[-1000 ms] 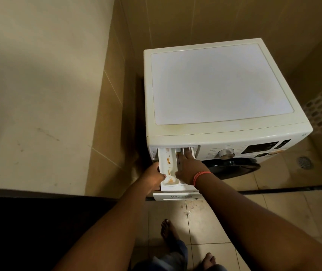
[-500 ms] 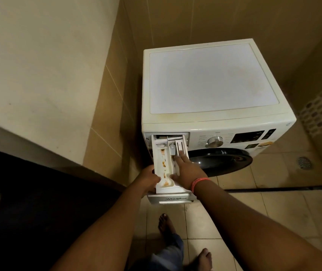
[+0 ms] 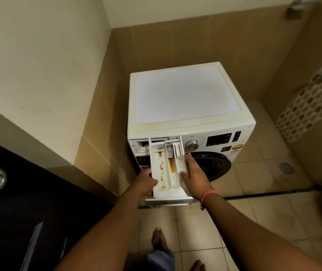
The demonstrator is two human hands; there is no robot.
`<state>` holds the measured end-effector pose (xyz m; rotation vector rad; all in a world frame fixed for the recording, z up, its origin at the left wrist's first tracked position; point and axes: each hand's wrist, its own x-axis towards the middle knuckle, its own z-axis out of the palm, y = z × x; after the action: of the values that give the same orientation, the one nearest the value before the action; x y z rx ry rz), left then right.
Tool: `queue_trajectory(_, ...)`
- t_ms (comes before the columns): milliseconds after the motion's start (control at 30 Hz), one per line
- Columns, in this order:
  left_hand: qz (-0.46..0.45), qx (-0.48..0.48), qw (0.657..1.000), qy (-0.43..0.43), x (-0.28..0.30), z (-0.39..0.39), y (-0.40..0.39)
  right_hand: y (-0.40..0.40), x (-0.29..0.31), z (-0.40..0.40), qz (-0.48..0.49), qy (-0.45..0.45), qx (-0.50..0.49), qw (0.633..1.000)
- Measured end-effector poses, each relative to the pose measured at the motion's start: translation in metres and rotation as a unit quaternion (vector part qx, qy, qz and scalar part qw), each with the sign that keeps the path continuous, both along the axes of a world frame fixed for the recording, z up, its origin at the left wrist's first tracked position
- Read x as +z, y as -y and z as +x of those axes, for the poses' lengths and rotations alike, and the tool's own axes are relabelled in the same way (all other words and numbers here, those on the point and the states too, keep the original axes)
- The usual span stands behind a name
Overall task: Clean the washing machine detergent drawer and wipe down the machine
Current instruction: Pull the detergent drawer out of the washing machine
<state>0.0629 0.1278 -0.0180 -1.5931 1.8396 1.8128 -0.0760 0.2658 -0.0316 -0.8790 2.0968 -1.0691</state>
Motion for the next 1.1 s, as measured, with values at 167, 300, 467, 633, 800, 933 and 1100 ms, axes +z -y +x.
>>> queue_trajectory(167, -0.006, -0.035, 0.999, -0.023, 0.021, -0.037, -0.009, -0.031, 0.020, -0.033, 0.019, 0.128, -0.135, 0.982)
queue_trajectory(300, -0.015, -0.108, 0.993, -0.040, 0.038, -0.077, -0.008, -0.051, 0.030, -0.059, -0.014, 0.190, -0.223, 0.956)
queue_trajectory(467, -0.039, -0.227, 0.972, -0.046, 0.059, -0.129, -0.014, -0.073, 0.048, -0.075, -0.053, 0.222, -0.298, 0.927)
queue_trajectory(633, -0.036, -0.329, 0.942, -0.061, 0.071, -0.175, -0.024, -0.097, 0.064, -0.077, -0.080, 0.203, -0.362, 0.906)
queue_trajectory(800, -0.020, -0.389, 0.918, -0.082, 0.084, -0.212, -0.055, -0.125, 0.072, -0.068, -0.132, 0.168, -0.466, 0.859)
queue_trajectory(933, -0.006, -0.404, 0.906, -0.127, 0.087, -0.242, -0.087, -0.153, 0.074, -0.065, -0.168, 0.159, -0.552, 0.801)
queue_trajectory(1100, -0.062, -0.378, 0.906, -0.182, 0.085, -0.269, -0.130, -0.196, 0.076, -0.067, -0.199, 0.167, -0.637, 0.725)
